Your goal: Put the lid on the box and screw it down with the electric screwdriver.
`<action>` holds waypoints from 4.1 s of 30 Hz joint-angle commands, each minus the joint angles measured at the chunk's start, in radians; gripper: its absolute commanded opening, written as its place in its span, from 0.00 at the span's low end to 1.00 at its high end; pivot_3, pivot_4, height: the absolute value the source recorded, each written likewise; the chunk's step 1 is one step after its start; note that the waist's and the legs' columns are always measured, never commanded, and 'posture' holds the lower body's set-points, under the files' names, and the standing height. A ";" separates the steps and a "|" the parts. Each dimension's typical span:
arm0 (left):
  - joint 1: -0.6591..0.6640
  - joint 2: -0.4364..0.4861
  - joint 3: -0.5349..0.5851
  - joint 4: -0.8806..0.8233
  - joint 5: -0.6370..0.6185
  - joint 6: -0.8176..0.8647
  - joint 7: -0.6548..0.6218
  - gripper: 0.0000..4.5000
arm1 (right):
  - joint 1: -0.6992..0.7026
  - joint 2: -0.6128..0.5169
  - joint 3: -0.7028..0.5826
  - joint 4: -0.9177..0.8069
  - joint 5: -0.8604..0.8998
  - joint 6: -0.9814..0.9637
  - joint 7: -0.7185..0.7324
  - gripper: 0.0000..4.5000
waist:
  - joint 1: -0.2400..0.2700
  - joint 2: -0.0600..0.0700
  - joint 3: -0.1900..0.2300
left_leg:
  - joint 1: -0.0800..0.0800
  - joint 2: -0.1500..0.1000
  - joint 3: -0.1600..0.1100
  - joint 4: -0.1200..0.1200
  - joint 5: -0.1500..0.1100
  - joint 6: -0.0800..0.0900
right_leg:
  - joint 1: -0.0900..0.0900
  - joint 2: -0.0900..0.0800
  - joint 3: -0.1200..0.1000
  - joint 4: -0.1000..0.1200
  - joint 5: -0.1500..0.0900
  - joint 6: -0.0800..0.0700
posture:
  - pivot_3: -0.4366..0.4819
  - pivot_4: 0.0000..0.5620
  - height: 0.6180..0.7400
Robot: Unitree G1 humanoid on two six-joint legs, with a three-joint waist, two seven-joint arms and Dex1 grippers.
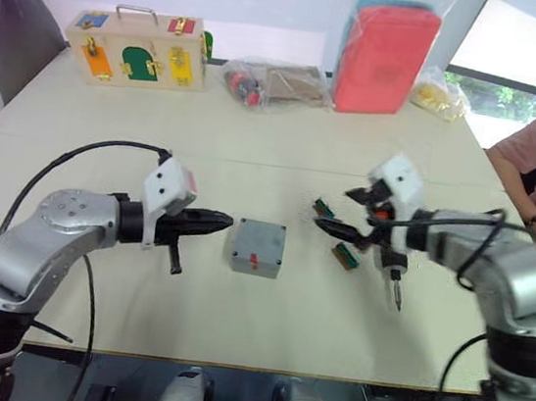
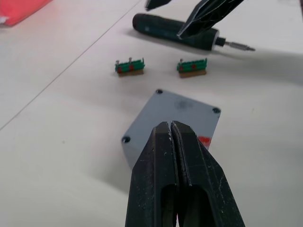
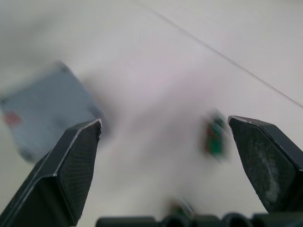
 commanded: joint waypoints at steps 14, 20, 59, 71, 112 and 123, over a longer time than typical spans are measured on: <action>-0.071 -0.107 -0.051 0.076 0.082 -0.114 -0.008 0.00 | -0.389 -0.110 0.381 0.713 -0.131 0.168 0.133 0.99 | -0.004 0.001 0.002 | -0.003 0.000 0.001 0.000 0.000 0.000 | -0.003 0.001 0.001 0.000 0.000 0.000 | 0.48 0.27 0.92; -0.049 -0.127 -0.045 0.051 0.093 -0.113 0.016 0.00 | -0.447 -0.048 0.503 0.833 -0.175 0.127 0.217 0.99 | -0.003 0.001 0.002 | -0.016 0.000 0.001 0.003 0.001 -0.001 | -0.017 0.001 0.001 0.003 0.001 0.001 | 0.48 0.27 0.92; -0.096 -0.046 -0.096 0.145 0.096 -0.085 -0.133 0.00 | -0.045 0.567 -0.125 0.003 0.078 -0.625 0.007 0.34 | 0.008 0.001 0.003 | -0.017 -0.001 0.001 0.004 0.007 -0.012 | -0.015 0.000 -0.002 0.004 0.007 0.004 | 0.48 0.27 0.92; -0.120 -0.170 -0.203 0.306 0.203 -0.140 -0.109 0.00 | 0.149 0.609 0.034 -0.033 -0.011 -0.774 -0.062 0.34 | -0.004 0.001 0.003 | -0.016 0.000 0.001 0.004 0.007 -0.012 | -0.017 0.002 -0.001 0.005 0.007 0.004 | 0.48 0.27 0.92; -0.041 -0.174 -0.217 0.286 0.261 -0.174 -0.091 0.00 | 0.329 0.541 0.123 0.050 -0.050 -0.692 -0.153 0.34 | -0.002 0.000 -0.022 | 0.003 0.000 0.001 -0.001 0.006 -0.009 | 0.004 0.002 0.000 0.000 0.005 0.003 | 0.48 0.27 0.92; -0.033 -0.173 -0.231 0.305 0.307 -0.195 -0.091 0.00 | 0.331 0.524 0.153 0.109 -0.104 -0.641 -0.179 0.34 | -0.003 0.001 -0.038 | 0.007 0.000 0.000 -0.001 0.004 -0.007 | 0.007 0.002 0.000 0.000 0.003 0.002 | 0.48 0.27 0.92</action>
